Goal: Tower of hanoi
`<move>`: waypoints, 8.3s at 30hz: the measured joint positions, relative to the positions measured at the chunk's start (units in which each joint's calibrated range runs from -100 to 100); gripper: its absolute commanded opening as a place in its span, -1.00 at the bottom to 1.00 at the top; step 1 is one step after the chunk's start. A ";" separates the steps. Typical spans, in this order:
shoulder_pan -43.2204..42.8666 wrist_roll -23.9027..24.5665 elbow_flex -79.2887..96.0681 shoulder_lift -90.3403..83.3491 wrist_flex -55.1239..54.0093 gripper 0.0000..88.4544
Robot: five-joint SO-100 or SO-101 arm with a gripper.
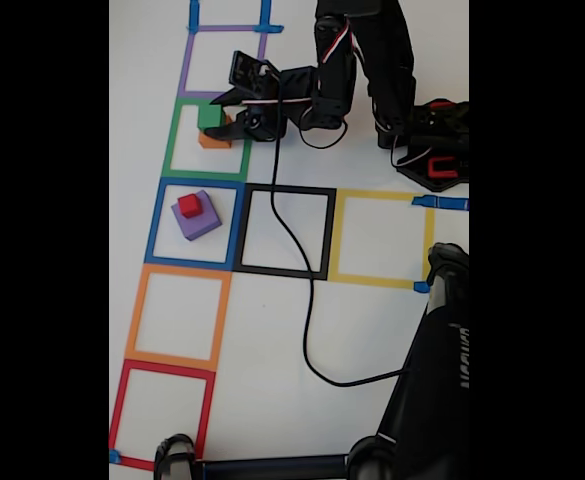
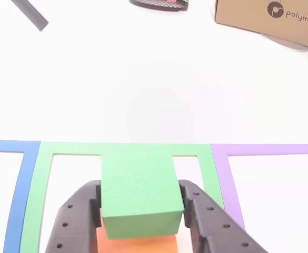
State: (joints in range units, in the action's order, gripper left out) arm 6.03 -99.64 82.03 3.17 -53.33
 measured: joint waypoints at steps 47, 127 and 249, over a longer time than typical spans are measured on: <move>27.03 -0.36 -47.45 -51.84 118.82 -0.87; 23.41 -0.36 -31.52 -33.43 74.08 -1.00; -30.78 0.00 -16.29 16.63 -6.29 -0.38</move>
State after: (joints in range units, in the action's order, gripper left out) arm -24.75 -99.64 65.74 19.80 -59.61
